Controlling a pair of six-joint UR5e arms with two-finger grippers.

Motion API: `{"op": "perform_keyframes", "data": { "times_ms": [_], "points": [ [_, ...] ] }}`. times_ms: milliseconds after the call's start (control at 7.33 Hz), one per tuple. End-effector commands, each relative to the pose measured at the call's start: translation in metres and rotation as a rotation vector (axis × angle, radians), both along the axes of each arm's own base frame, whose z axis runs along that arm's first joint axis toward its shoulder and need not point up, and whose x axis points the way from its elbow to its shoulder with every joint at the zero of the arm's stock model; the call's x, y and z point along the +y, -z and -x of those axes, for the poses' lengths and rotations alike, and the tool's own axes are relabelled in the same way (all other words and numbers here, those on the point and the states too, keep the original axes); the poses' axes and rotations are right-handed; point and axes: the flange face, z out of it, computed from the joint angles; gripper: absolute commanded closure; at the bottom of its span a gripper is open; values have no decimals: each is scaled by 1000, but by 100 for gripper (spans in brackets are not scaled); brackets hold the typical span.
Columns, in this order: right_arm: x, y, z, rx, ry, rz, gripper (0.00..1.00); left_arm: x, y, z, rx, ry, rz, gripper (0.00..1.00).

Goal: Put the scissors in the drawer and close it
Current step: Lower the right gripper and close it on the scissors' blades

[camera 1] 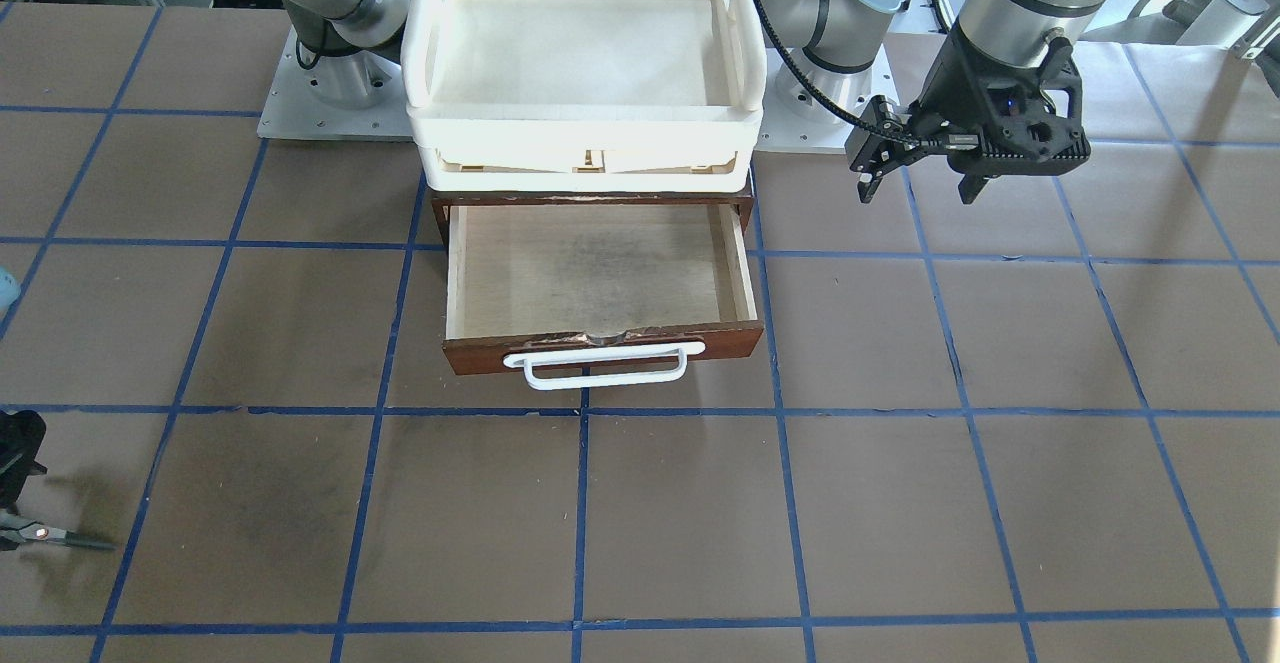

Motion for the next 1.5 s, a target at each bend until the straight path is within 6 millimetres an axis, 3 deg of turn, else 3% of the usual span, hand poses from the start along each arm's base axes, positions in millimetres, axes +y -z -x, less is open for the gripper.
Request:
{"op": "perform_keyframes", "data": {
  "times_ms": [0,818,1091,1364],
  "points": [
    [0,2,0,-1,2,-1,16,0,-1,-1,-2,4,2,0],
    [-2,4,1,-1,-2,1,17,0,-1,-1,-2,4,2,0],
    [-3,3,2,1,-2,3,28,1,1,0,2,0,-3,0],
    [-6,11,4,4,-2,8,28,2,3,0,0,3,-5,0]
  ]
}}
